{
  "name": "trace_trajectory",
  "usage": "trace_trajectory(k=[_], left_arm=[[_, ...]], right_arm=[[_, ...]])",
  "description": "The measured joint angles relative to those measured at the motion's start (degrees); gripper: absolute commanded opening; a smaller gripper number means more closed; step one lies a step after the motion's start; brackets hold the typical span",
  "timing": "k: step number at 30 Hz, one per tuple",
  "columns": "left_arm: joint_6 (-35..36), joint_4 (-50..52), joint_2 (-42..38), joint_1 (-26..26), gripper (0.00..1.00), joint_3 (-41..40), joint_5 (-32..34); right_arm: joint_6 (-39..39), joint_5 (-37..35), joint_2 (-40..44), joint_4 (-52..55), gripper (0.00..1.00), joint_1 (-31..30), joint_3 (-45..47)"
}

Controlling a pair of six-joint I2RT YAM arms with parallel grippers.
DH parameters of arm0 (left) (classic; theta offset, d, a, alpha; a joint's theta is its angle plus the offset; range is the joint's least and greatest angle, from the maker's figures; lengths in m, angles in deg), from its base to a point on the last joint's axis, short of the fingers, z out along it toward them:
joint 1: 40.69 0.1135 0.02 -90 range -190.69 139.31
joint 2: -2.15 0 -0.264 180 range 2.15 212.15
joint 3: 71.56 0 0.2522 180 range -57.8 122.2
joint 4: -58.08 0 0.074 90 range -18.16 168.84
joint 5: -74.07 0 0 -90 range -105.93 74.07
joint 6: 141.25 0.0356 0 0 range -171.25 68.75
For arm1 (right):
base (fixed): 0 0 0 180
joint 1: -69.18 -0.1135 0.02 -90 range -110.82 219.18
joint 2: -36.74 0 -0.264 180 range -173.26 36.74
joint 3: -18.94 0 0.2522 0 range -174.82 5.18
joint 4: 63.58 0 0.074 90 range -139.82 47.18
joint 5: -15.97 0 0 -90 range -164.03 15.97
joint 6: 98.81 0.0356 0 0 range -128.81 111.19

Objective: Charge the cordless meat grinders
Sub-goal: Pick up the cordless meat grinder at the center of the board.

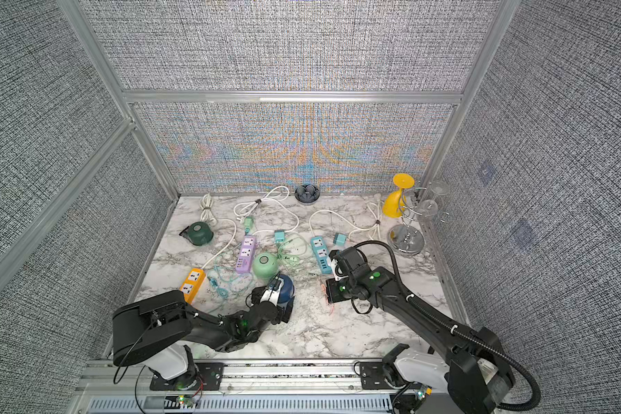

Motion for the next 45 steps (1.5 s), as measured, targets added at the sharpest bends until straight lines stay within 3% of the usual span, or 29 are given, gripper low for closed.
trace_trajectory(k=[14,21,35,39,45], left_arm=[[-0.5,-1.0,3.5,0.1,0.94,2.4,3.6],[-0.2,0.7,0.5,0.2,0.92,1.6,3.3],[7.1,21.8,-27.3,2.4,0.78,0.9,-14.1],[7.4,22.9,-25.7,3.7,0.78,0.1,-15.5],[6.5,19.7,-16.4,4.0,0.77,0.7,-19.2]], right_arm=[[0.1,0.3,0.0,0.0,0.0,0.0,0.0],[-1.2,1.3,0.6,0.7,0.0,-0.1,-1.4],[-10.5,4.4,1.6,15.3,0.0,-7.8,-16.9],[-10.5,2.7,-1.2,15.9,0.0,-7.8,-15.3],[-8.8,1.1,-7.3,11.3,0.0,-7.6,-13.0]])
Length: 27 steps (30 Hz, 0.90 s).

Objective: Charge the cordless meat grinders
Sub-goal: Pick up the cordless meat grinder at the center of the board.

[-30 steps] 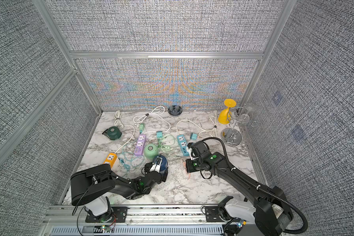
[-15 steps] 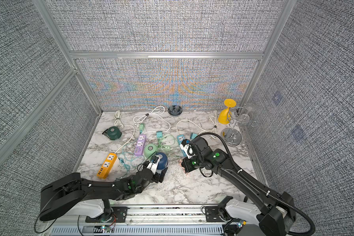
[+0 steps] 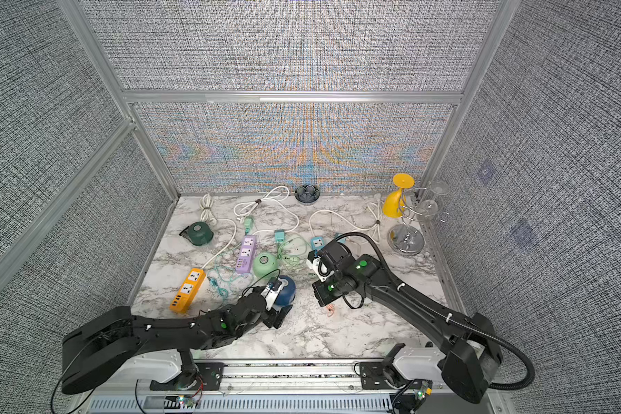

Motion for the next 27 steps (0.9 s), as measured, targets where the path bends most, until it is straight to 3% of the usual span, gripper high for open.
trace_trajectory(k=[6,10,27], left_arm=[[-2.3,-7.6,5.2,-0.2,0.84,-1.2,-1.0],[-3.0,-12.2,7.0,-0.4,0.99,-2.7,-0.8],[-5.2,-18.4,12.2,-0.7,0.99,-3.6,3.6]], right_arm=[[1.3,-0.8,-6.1,-6.3,0.0,0.2,0.9],[1.8,-0.8,-10.5,-9.9,0.0,0.2,0.7],[2.1,1.3,-17.8,-15.0,0.0,-2.5,-3.0]])
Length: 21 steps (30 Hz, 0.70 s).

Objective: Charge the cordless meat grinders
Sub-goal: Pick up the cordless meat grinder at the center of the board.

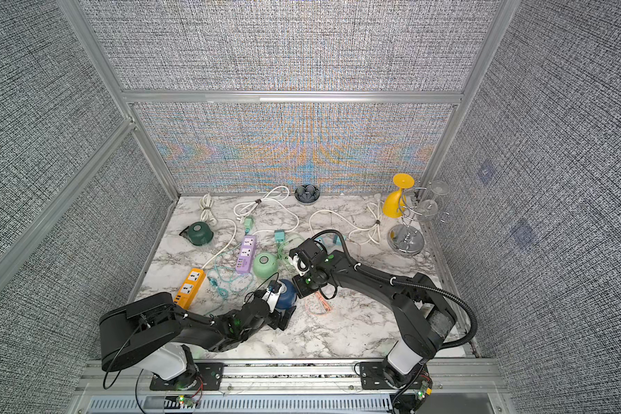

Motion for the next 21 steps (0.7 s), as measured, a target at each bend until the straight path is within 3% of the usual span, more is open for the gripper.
trace_trajectory(k=[4,14,21], left_arm=[[-0.2,-0.8,1.7,0.0,0.99,1.1,0.7],[-0.6,-2.4,3.4,0.0,0.77,1.5,3.1],[-1.4,-1.7,1.7,0.0,0.77,0.4,2.8]], right_arm=[[0.7,-0.3,0.0,0.0,0.0,-0.4,0.4],[1.2,-0.9,-0.1,-0.3,0.0,-0.6,0.8],[1.0,-0.9,1.6,0.0,0.0,-0.8,1.0]])
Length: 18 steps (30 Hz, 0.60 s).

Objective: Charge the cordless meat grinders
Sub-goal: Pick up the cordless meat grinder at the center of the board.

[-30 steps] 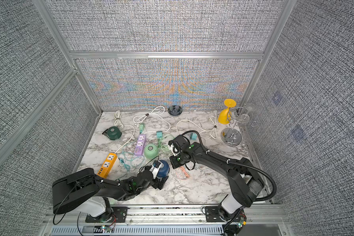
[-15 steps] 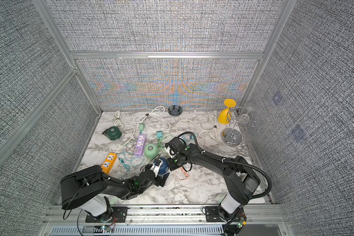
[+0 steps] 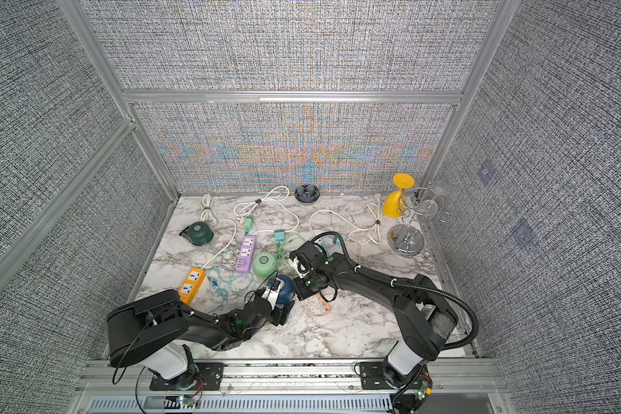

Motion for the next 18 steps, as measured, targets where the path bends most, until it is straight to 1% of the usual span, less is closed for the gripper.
trace_trajectory(k=[4,9,18], left_arm=[[0.2,2.5,-2.6,0.0,0.75,-0.3,-0.7],[2.7,7.0,-8.5,0.0,0.72,0.2,-2.8],[7.8,18.9,-21.1,0.0,0.69,3.7,-8.4]], right_arm=[[-0.9,-0.2,3.5,2.0,0.0,0.5,-0.2],[-3.3,-1.5,9.5,7.0,0.0,1.9,-1.6],[-9.0,-1.9,18.3,22.2,0.0,1.5,-9.1]])
